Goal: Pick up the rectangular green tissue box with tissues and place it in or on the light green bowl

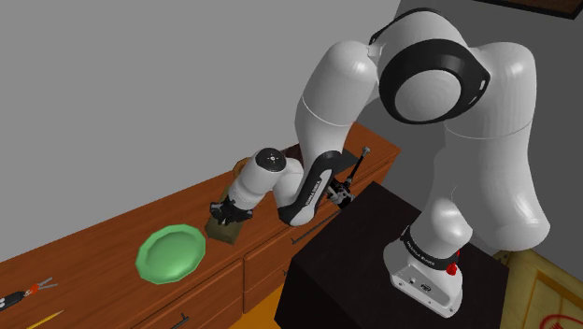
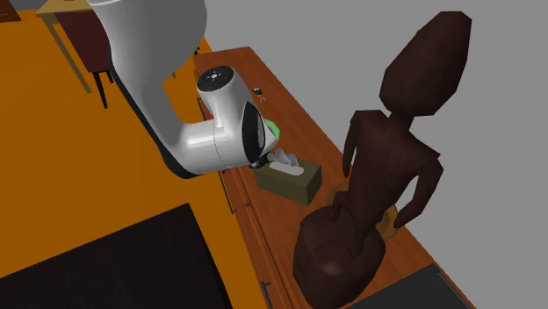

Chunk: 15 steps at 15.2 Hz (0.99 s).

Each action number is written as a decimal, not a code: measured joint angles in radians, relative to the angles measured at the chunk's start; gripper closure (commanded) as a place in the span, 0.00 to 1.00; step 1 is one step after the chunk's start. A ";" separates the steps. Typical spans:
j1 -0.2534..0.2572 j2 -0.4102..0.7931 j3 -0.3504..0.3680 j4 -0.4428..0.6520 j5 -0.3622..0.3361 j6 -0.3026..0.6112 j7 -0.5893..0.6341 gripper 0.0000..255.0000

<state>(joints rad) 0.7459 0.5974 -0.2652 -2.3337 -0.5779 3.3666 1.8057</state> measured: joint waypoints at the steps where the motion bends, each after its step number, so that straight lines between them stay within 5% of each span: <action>1: 0.001 0.000 -0.001 0.000 0.001 0.000 0.000 1.00; 7: -0.029 -0.068 0.030 -0.030 -0.018 -0.047 -0.003 1.00; 15: -0.147 -0.200 0.150 -0.064 -0.032 -0.154 -0.031 1.00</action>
<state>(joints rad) 0.5990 0.3978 -0.1156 -2.3973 -0.6101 3.2121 1.7748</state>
